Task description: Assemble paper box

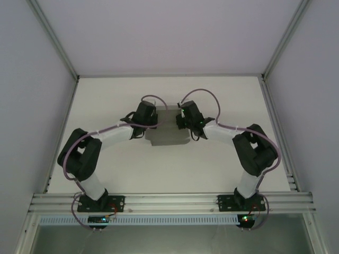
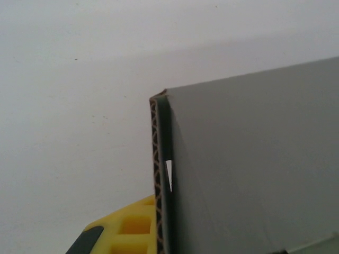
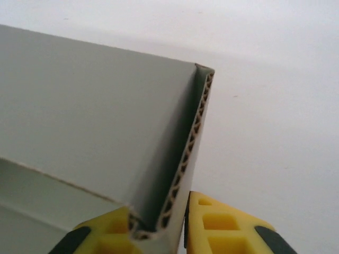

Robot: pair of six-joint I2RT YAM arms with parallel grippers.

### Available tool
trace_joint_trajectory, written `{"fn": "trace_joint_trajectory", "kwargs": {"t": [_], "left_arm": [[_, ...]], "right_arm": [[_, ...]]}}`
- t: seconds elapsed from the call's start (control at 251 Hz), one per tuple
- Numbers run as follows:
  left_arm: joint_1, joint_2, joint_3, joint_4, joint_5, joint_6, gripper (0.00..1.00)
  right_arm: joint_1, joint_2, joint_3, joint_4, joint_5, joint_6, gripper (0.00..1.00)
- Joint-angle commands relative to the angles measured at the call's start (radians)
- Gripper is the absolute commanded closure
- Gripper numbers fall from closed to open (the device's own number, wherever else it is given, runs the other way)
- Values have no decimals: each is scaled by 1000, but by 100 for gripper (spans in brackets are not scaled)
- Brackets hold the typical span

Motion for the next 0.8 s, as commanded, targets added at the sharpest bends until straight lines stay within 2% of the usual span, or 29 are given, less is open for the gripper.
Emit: {"fn": "trace_joint_trajectory", "kwargs": {"t": [0.0,0.056,0.144,0.188,0.235,0.311,0.467,0.563,0.678,0.794], "left_arm": [[-21,22,36,-13,14,-7,100],[-26,34,44,-23,-7,-28,100],[-34,46,55,-35,-33,-52,100],[-36,47,56,-34,-36,-63,100],[-36,49,56,-34,-35,-69,100],[-36,50,61,-38,-34,-71,100],[-36,50,67,-44,-25,-68,100],[-36,47,59,-41,-13,-67,100],[-36,49,58,-40,-6,-67,100],[-36,50,61,-48,-8,-73,100]], "right_arm": [[16,30,-10,72,278,81,90],[39,42,10,24,394,113,95],[67,83,90,-143,585,181,100],[76,101,121,-245,633,254,100],[72,108,131,-269,652,273,100],[62,97,109,-218,604,253,97],[11,37,-28,91,272,99,80],[-22,12,-89,218,115,68,69],[-42,10,-100,255,45,57,69],[-45,20,-90,236,69,64,80]]}}
